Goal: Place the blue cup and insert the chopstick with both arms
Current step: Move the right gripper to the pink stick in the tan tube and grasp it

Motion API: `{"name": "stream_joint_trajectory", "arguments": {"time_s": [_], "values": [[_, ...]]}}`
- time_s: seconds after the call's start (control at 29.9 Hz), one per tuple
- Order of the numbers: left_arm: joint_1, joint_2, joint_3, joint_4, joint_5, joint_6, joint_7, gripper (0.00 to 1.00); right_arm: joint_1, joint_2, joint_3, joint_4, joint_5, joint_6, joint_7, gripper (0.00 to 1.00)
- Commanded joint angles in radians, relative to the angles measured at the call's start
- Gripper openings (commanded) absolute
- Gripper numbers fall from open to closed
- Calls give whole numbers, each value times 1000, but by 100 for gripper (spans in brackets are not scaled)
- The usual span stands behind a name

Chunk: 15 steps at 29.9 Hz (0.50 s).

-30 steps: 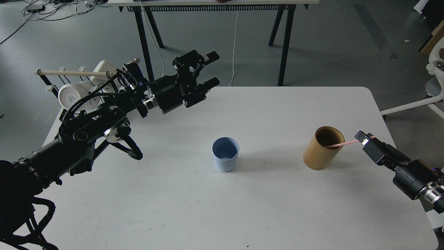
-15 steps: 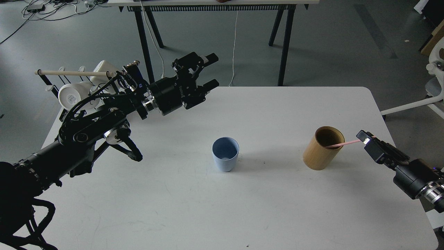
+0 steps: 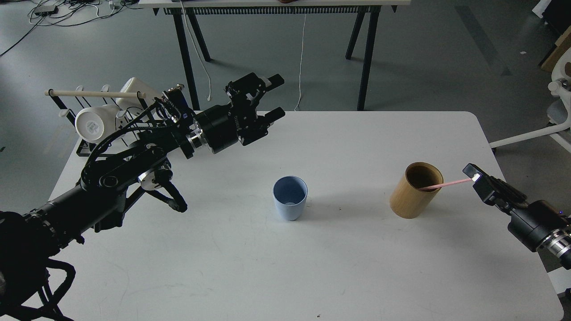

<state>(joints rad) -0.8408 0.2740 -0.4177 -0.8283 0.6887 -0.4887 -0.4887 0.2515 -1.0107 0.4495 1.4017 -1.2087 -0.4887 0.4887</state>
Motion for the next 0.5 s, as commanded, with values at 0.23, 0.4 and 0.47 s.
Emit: {"name": "stream_joint_trajectory", "arguments": {"time_s": [0.23, 0.4, 0.47], "values": [[12, 1, -1, 0, 0, 0, 0, 93, 9, 4, -2, -10, -2, 0, 0, 1], [19, -1, 0, 0, 0, 0, 0, 93, 12, 3, 1, -9, -2, 0, 0, 0], [23, -1, 0, 0, 0, 0, 0, 93, 21, 3, 3, -9, 0, 0, 0, 0]]}}
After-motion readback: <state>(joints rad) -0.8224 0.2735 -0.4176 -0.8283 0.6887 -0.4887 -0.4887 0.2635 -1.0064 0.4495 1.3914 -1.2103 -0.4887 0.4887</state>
